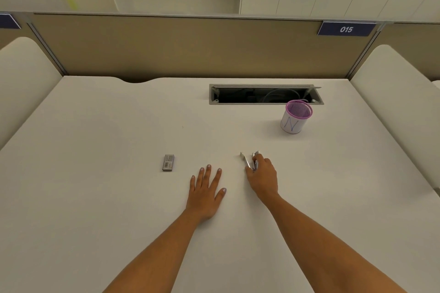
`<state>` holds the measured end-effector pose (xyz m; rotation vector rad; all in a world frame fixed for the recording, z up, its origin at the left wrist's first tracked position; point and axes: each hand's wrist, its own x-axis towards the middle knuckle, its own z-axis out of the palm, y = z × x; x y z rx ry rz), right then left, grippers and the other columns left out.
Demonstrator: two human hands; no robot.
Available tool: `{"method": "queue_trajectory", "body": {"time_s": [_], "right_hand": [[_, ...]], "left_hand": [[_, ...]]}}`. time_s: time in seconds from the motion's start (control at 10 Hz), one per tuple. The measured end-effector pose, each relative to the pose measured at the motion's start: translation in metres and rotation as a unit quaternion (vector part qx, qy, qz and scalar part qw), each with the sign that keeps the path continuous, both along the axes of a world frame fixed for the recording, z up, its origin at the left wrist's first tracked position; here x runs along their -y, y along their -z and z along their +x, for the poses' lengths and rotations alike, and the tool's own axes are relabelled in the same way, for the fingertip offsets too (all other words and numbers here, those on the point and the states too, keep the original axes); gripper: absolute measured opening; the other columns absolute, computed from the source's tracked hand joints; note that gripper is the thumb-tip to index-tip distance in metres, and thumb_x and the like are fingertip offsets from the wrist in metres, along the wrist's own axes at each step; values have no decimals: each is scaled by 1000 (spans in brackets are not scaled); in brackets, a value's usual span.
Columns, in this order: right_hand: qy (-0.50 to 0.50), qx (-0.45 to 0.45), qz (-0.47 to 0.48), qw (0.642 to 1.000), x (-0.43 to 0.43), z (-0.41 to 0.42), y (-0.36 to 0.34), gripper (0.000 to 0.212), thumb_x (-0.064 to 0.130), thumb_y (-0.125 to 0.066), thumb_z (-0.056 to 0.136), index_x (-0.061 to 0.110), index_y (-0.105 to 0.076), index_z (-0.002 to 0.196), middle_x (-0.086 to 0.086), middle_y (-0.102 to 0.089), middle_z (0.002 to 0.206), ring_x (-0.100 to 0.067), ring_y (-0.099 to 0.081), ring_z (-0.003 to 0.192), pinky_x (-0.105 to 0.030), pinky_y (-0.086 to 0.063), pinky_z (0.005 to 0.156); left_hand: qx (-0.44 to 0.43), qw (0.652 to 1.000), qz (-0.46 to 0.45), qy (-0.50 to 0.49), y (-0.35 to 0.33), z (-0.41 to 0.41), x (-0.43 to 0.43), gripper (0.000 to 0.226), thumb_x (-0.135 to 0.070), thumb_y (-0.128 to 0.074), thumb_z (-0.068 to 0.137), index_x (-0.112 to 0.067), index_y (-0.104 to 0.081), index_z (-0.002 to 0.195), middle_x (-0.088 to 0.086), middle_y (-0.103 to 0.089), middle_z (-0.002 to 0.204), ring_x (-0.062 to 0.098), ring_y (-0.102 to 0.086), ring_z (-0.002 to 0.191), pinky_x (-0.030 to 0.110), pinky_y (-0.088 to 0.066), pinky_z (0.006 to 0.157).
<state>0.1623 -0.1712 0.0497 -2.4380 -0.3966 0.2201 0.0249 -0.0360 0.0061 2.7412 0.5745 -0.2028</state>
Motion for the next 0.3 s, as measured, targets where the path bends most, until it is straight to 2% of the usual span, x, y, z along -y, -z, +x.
{"method": "queue_trajectory", "body": {"time_s": [0.1, 0.2, 0.3], "right_hand": [[-9, -1, -16, 1000, 1, -1, -2, 39, 28, -63, 89, 15, -52, 123, -8, -57, 110, -25, -58, 91, -29, -42, 71], [-6, 45, -56, 997, 4, -5, -2, 48, 38, -65, 87, 21, -49, 129, -2, -50, 127, -25, -56, 104, -33, -47, 71], [-27, 135, -102, 985, 4, -11, 0, 52, 44, -64, 84, 23, -51, 130, 1, -47, 134, -24, -50, 112, -36, -50, 74]], "left_hand": [[-1, 1000, -6, -2, -2, 0, 0, 63, -54, -17, 98, -34, 17, 147, 1, 21, 159, 20, 23, 144, 41, 16, 114], [7, 1000, -6, -4, -1, 0, -1, 63, -54, -18, 98, -34, 15, 148, 1, 21, 159, 20, 22, 145, 41, 15, 114], [2, 1000, -8, 1, 0, 1, -1, 63, -54, -18, 98, -34, 16, 148, 1, 21, 159, 20, 22, 145, 41, 14, 115]]}}
